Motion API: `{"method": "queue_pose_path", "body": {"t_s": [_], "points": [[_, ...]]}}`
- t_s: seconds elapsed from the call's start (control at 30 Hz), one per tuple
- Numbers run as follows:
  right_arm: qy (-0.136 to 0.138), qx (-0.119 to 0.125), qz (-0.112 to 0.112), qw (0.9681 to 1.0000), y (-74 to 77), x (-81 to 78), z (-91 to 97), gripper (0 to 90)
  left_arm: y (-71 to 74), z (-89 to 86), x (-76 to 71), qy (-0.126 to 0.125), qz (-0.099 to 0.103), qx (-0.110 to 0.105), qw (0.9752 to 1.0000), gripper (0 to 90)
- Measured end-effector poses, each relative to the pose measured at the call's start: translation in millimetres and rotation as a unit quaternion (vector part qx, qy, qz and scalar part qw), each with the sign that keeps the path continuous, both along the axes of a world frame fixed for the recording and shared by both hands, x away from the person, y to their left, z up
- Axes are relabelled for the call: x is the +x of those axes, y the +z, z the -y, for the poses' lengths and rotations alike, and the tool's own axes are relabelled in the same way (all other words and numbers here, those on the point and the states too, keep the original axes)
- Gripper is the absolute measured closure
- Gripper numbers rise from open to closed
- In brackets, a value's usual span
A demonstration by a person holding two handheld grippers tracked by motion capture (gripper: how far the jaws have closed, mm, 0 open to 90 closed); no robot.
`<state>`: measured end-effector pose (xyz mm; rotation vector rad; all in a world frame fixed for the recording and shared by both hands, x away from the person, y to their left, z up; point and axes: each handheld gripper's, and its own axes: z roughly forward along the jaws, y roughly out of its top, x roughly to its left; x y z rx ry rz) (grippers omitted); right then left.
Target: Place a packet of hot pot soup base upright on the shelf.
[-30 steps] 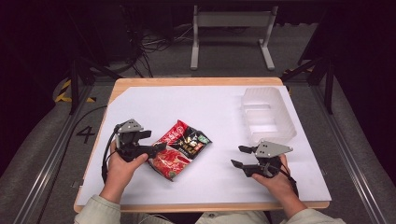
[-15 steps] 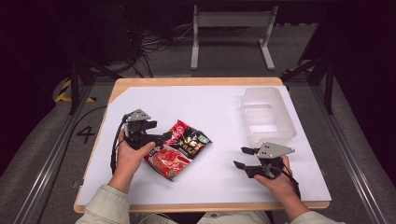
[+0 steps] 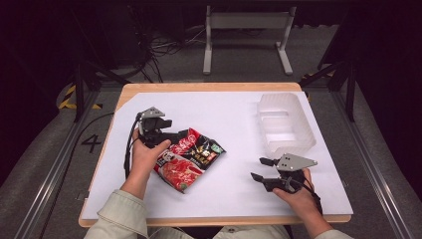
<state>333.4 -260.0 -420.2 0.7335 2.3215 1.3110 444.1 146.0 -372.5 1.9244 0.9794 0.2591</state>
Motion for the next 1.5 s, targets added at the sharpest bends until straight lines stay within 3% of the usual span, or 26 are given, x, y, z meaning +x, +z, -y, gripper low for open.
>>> {"method": "queue_pose_path", "body": {"t_s": [0.07, 0.2, 0.37, 0.5, 0.63, 0.77, 0.97, 1.07, 1.17, 1.5], "points": [[-0.005, 0.001, 0.0, 1.0, -1.0, -1.2, 1.8, 37.1, -3.1, 4.5, 2.7, 0.001, 0.009, 0.016, 0.9998, 23.1], [-0.009, 0.006, -0.001, 0.9999, -1.3, -3.6, 5.1, 35.8, -10.1, 10.0, 9.3, -0.005, 0.007, 0.019, 0.9998, 26.5], [-0.015, 0.019, 0.006, 0.9997, -0.8, -6.3, 12.1, 36.7, -23.3, 11.8, 21.1, -0.01, -0.023, 0.023, 0.9994, 32.2], [-0.013, 0.031, 0.017, 0.9993, 0.4, -10.5, 15.7, 40.3, -29.6, 10.7, 28.1, 0.005, -0.039, 0.02, 0.999, 30.6], [-0.008, 0.033, 0.004, 0.9994, -0.7, -12.0, 15.9, 40.4, -35.6, 11.0, 34.7, 0.015, -0.051, 0.019, 0.9984, 30.7], [-0.01, 0.027, -0.004, 0.9996, -3.2, -11.3, 15.2, 40.0, -42.9, 12.0, 41.0, 0.003, -0.064, 0.01, 0.9979, 33.0], [-0.011, 0.027, -0.007, 0.9996, -3.7, -11.2, 14.9, 39.4, -49.7, 16.3, 45.4, -0.008, -0.077, 0.031, 0.9965, 34.1], [-0.011, 0.023, -0.006, 0.9997, -4.1, -13.0, 14.6, 38.9, -50.6, 16.9, 48.7, -0.009, -0.115, 0.034, 0.9927, 38.4], [-0.015, 0.021, -0.006, 0.9997, -4.0, -15.0, 16.0, 38.5, -52.4, 17.1, 51.4, -0.014, -0.134, 0.039, 0.9902, 40.8], [-0.022, 0.018, -0.005, 0.9996, -4.3, -18.0, 19.7, 37.8, -59.6, 23.5, 56.6, -0.017, -0.163, 0.068, 0.9841, 45.2]]}}
